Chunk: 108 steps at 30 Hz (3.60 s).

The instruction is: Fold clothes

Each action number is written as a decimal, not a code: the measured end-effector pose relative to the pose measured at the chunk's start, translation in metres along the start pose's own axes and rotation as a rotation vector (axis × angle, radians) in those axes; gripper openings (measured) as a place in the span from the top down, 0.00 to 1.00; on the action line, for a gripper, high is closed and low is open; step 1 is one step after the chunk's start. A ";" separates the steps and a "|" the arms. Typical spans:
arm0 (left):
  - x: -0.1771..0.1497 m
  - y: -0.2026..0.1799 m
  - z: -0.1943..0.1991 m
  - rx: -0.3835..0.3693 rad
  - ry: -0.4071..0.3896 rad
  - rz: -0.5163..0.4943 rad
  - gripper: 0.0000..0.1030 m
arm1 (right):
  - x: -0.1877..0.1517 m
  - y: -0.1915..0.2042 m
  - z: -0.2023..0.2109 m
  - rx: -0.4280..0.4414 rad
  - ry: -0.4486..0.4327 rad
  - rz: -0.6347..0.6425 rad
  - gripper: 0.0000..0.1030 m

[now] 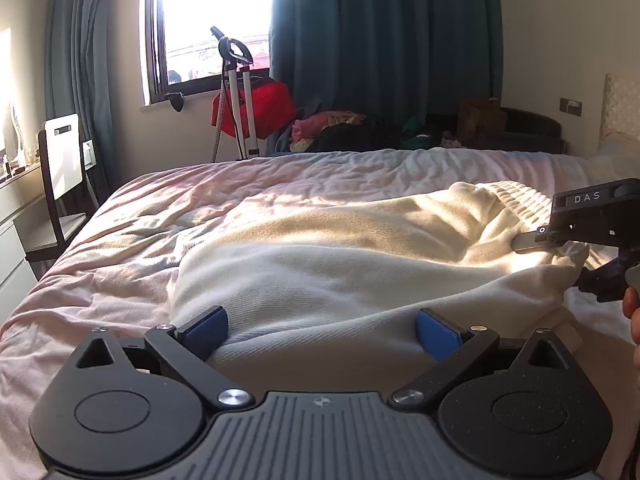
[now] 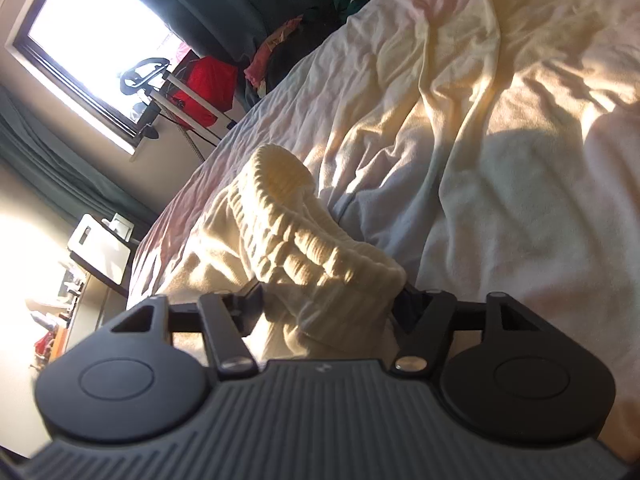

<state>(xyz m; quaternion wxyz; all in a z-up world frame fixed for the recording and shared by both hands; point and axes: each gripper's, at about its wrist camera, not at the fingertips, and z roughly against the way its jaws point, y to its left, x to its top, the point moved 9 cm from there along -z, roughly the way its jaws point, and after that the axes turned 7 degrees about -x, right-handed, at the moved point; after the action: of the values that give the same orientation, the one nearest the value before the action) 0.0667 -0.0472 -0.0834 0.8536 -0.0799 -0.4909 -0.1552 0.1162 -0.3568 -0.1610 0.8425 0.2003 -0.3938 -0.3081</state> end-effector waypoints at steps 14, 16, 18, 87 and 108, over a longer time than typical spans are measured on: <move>0.001 -0.020 0.017 0.003 -0.090 -0.240 0.02 | 0.046 0.068 0.074 0.226 -0.358 0.157 0.70; -0.002 -0.028 0.019 0.019 -0.094 -0.309 0.02 | 0.054 0.067 0.078 0.240 -0.379 0.149 0.70; -0.006 -0.038 0.020 0.034 -0.096 -0.380 0.02 | 0.059 0.059 0.072 0.221 -0.354 0.114 0.70; -0.045 0.085 0.023 0.281 0.114 0.322 0.00 | 0.023 -0.016 0.050 -0.059 -0.165 0.020 0.21; -0.045 0.083 0.023 0.298 0.115 0.333 0.00 | -0.037 -0.009 0.017 0.005 0.193 -0.037 0.21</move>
<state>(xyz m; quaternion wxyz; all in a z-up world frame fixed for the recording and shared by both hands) 0.0561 0.0460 -0.1091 0.8963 -0.0238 -0.4389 0.0579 0.0806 -0.3401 -0.1761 0.8702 0.2386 -0.3079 -0.3018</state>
